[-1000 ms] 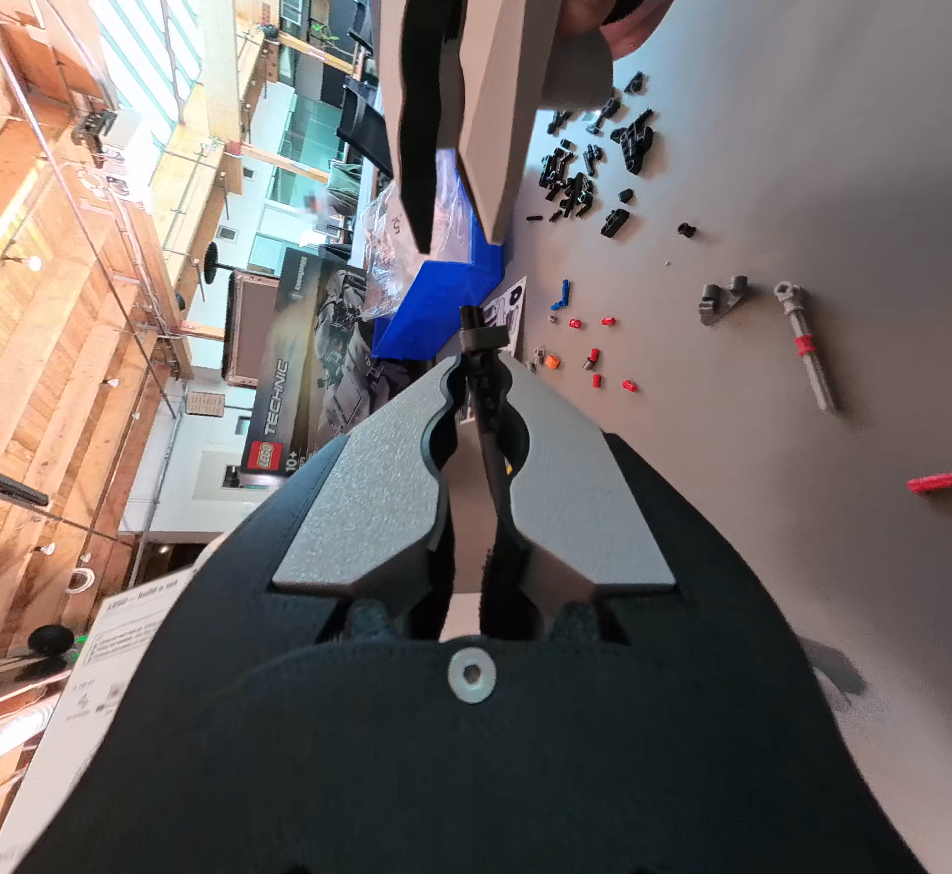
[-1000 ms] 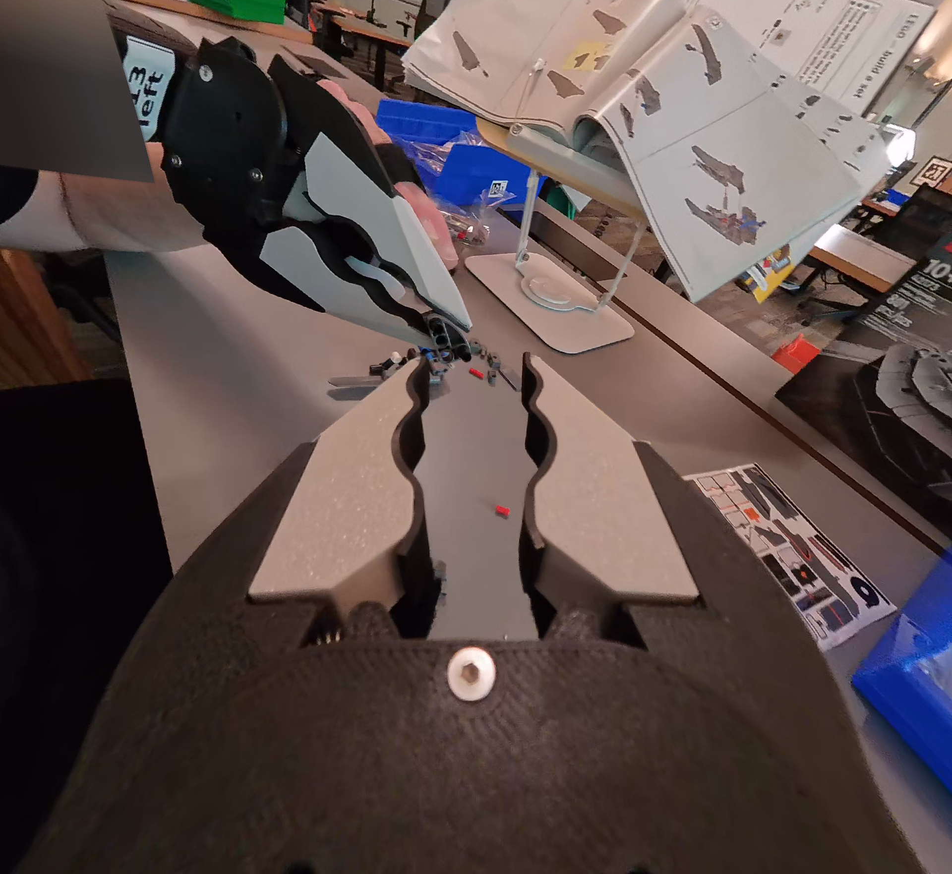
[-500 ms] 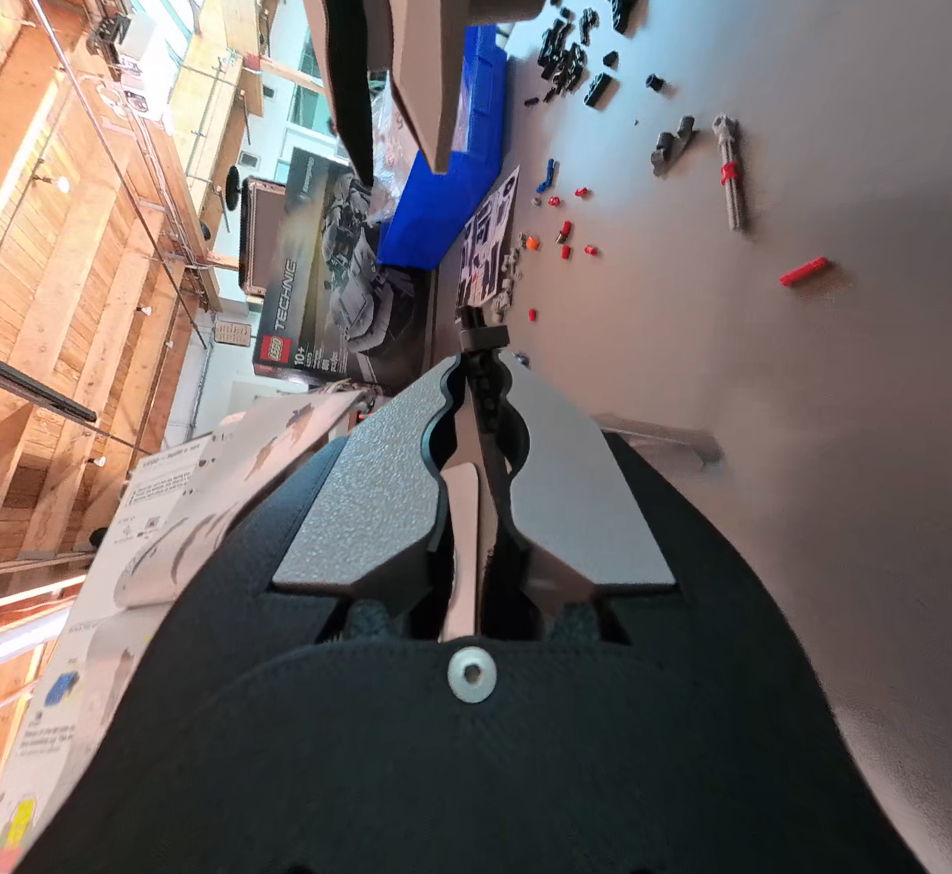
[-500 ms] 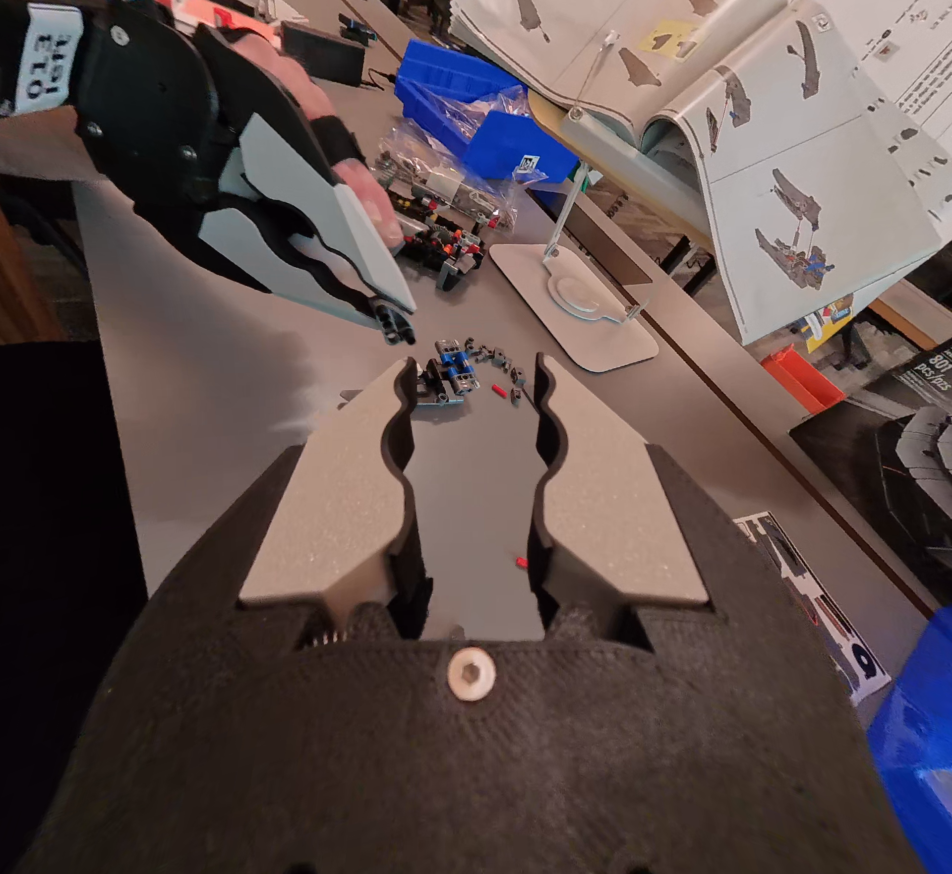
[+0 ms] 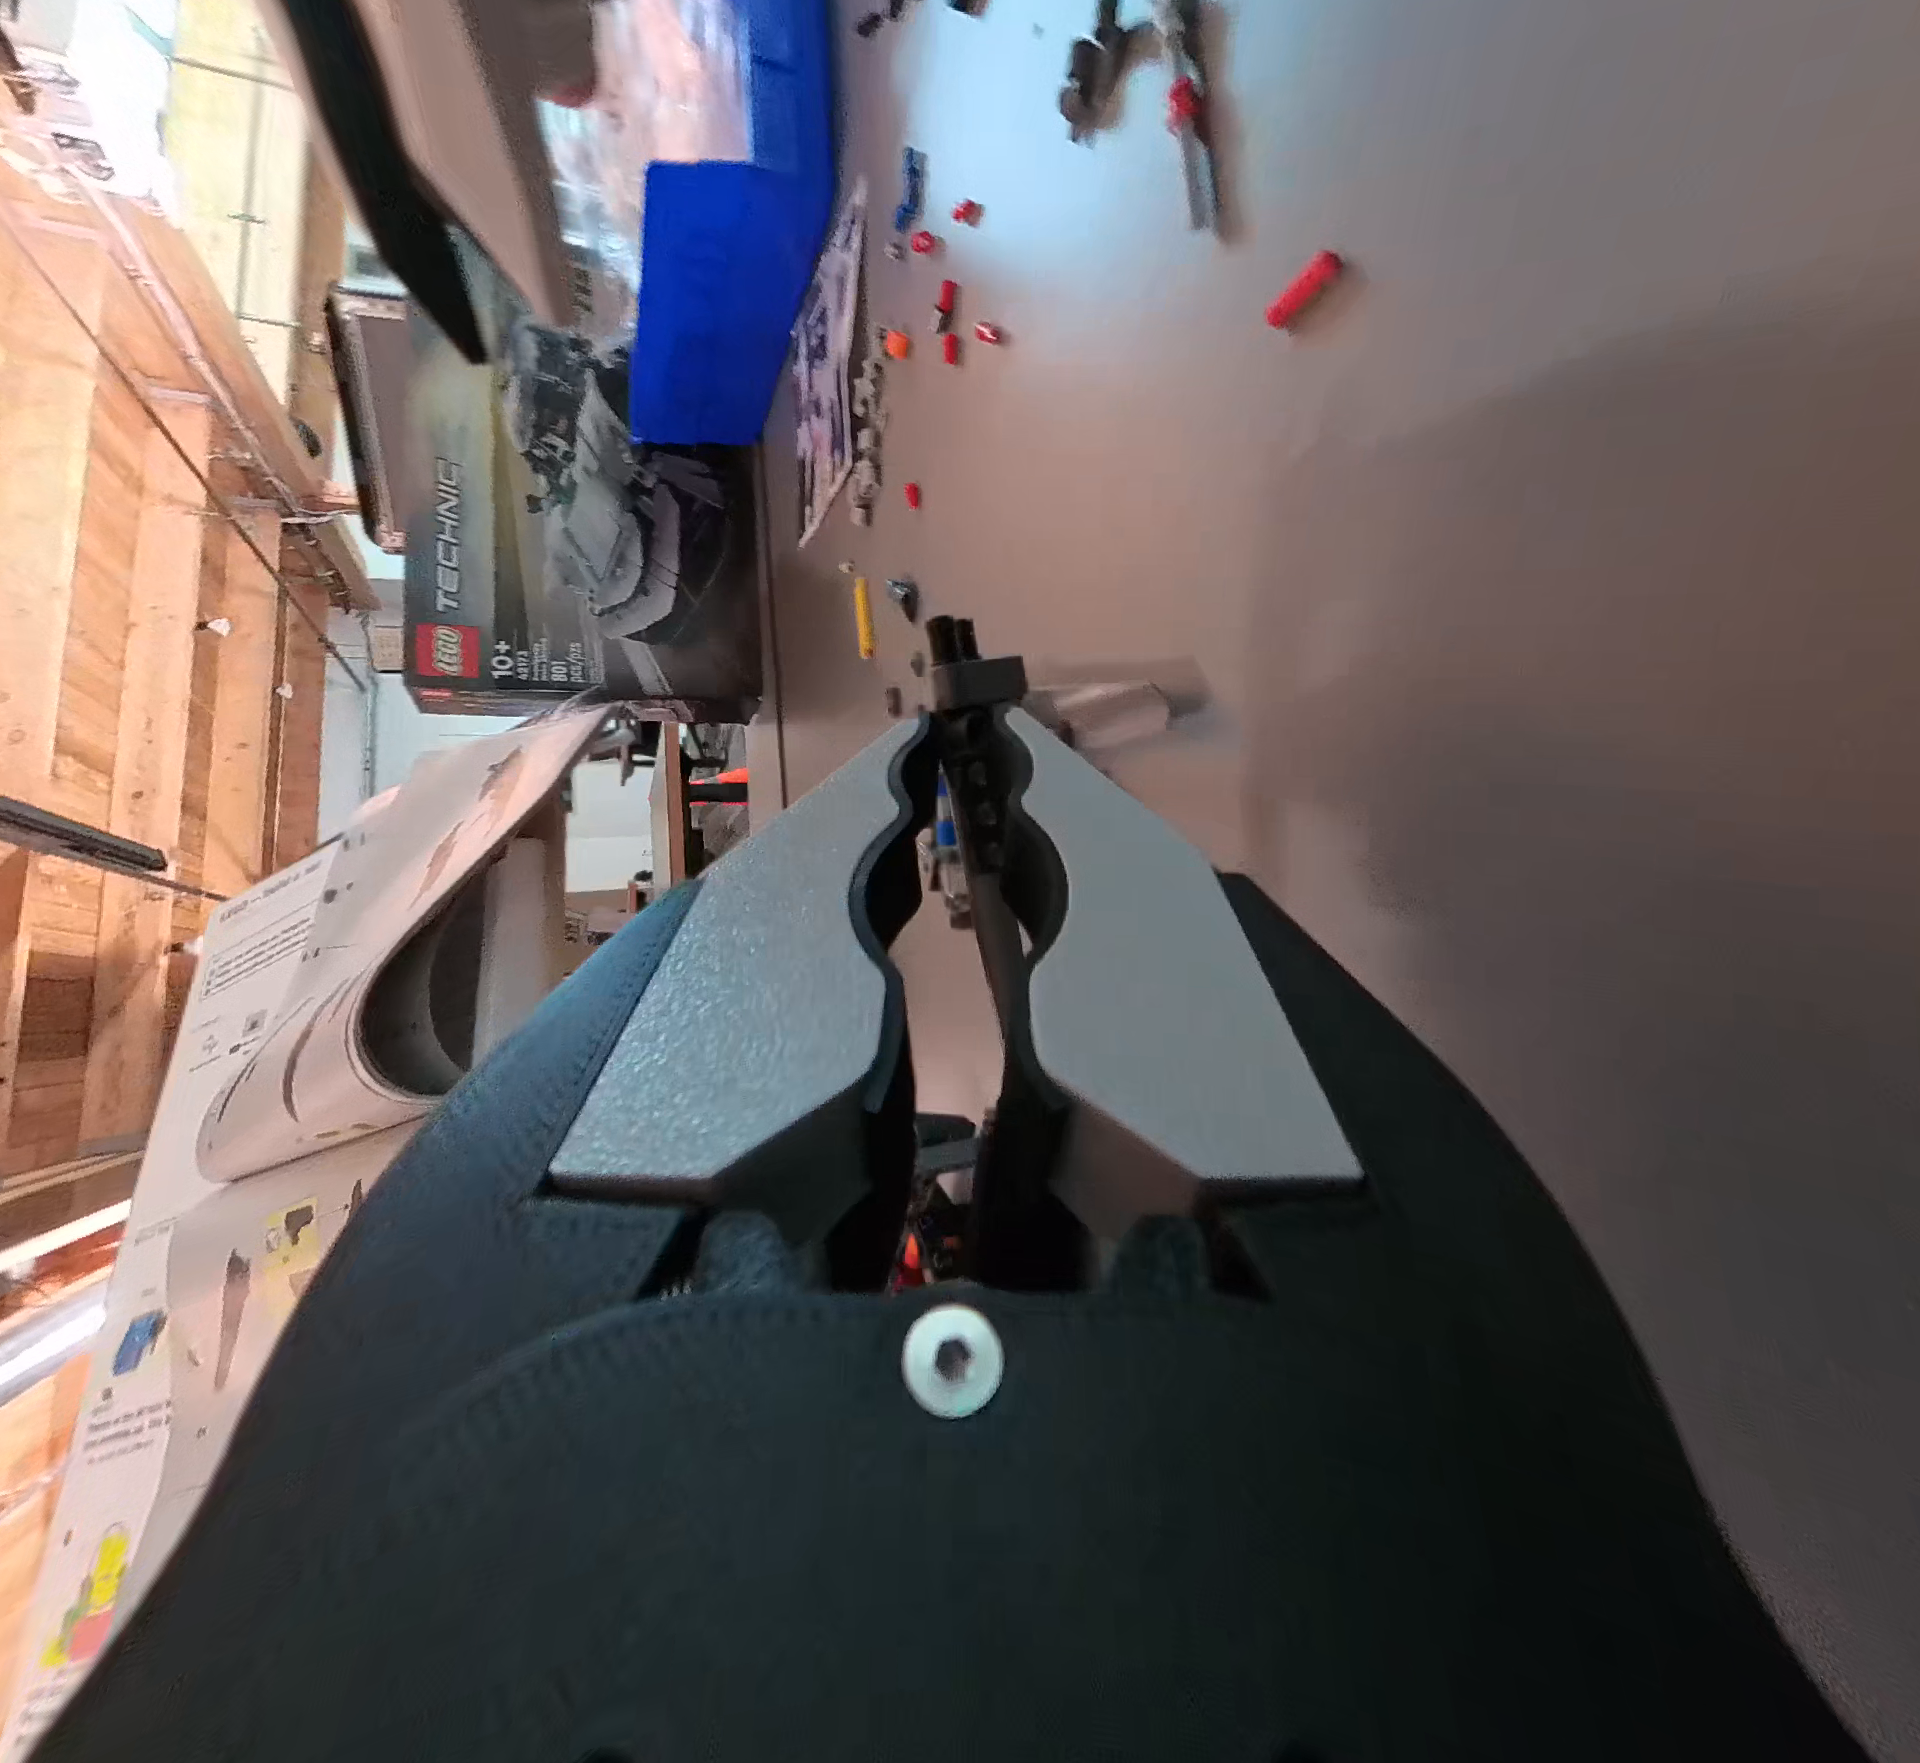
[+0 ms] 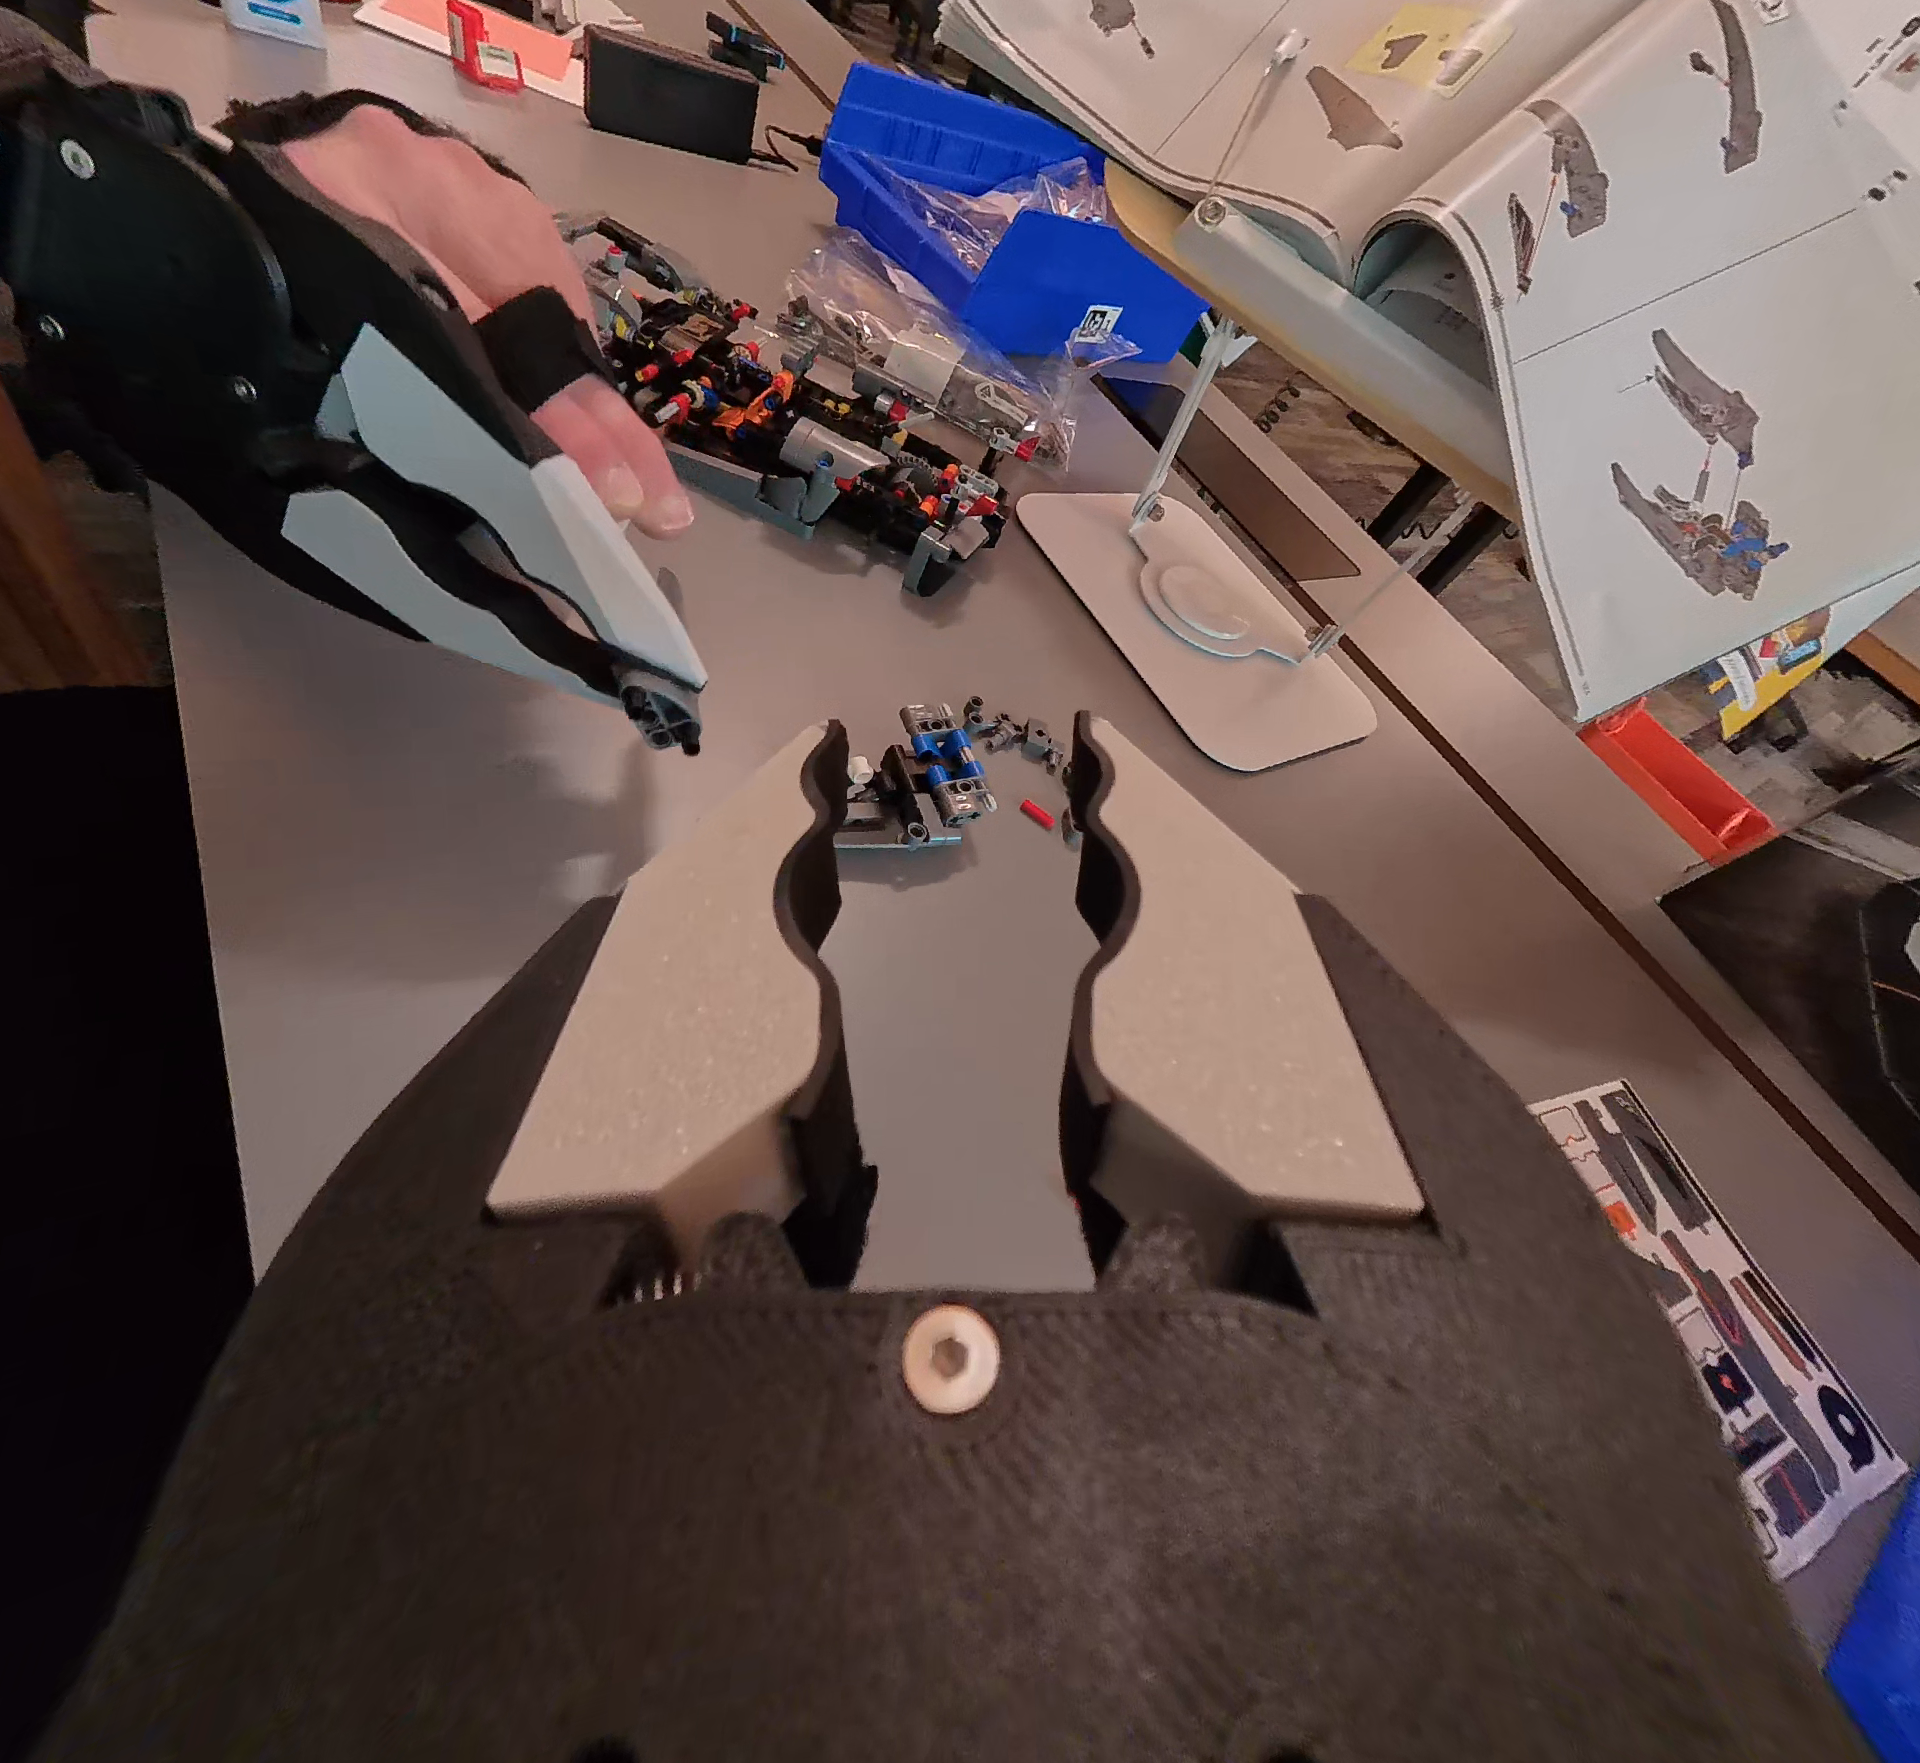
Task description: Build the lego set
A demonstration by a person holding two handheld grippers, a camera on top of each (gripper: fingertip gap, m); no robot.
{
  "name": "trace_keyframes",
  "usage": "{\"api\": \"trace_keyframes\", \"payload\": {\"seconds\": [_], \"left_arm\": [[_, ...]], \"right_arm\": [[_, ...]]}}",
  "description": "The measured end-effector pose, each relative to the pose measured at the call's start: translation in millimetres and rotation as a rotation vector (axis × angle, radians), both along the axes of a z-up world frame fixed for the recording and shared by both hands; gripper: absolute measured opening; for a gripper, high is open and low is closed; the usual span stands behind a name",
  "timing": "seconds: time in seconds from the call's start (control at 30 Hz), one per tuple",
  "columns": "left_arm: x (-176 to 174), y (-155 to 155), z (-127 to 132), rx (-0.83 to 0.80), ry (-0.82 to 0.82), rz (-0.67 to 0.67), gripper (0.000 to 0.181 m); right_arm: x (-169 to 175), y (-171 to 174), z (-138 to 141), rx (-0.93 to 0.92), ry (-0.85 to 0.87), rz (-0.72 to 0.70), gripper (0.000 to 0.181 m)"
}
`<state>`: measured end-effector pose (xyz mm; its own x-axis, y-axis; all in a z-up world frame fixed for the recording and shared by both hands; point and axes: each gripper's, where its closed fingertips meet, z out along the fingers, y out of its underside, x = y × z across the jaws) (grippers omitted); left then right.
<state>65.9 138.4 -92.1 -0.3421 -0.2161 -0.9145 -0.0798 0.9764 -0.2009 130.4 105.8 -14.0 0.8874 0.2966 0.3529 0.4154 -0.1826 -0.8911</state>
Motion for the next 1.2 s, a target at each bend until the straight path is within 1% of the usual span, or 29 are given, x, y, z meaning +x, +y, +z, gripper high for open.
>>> {"api": "trace_keyframes", "payload": {"seconds": [0.2,0.37,0.4,0.53,0.63,0.73,0.83,0.97,1.03,1.13,1.2], "left_arm": [[-3,0,-32,0.065,0.104,-0.002,0.006],[-2,-1,-55,0.12,0.141,-0.017,0.006],[0,-2,-55,0.115,0.124,-0.014,0.007],[-3,-3,-56,0.06,0.136,-0.011,0.008],[-4,-1,-56,0.049,0.138,0.009,0.009],[-8,1,-53,0.002,0.144,0.024,0.017],[-15,4,-45,-0.026,0.143,0.029,0.031],[-25,9,-39,-0.082,0.161,0.042,0.038],[-28,18,-33,-0.079,0.152,0.065,0.035],[-32,27,-26,-0.149,0.17,0.085,0.029],[-32,30,-31,-0.172,0.208,0.099,0.031]], "right_arm": [[-2,0,-6,-0.012,-0.003,0.007,0.039],[-2,-2,-8,-0.017,-0.007,0.007,0.038],[-2,-2,-8,-0.017,-0.006,0.006,0.038],[-2,-2,-9,-0.021,-0.003,0.007,0.038],[-3,-2,-10,-0.024,-0.007,0.009,0.037],[-5,-2,-9,-0.029,-0.009,0.009,0.038],[-8,-4,-9,-0.032,-0.01,0.013,0.038],[-16,-5,-12,-0.058,0.0,0.03,0.038],[-23,-5,-17,-0.095,-0.001,0.054,0.035],[-40,-8,-27,-0.165,0.0,0.119,0.031],[-48,-7,-35,-0.204,-0.012,0.136,0.031]]}}
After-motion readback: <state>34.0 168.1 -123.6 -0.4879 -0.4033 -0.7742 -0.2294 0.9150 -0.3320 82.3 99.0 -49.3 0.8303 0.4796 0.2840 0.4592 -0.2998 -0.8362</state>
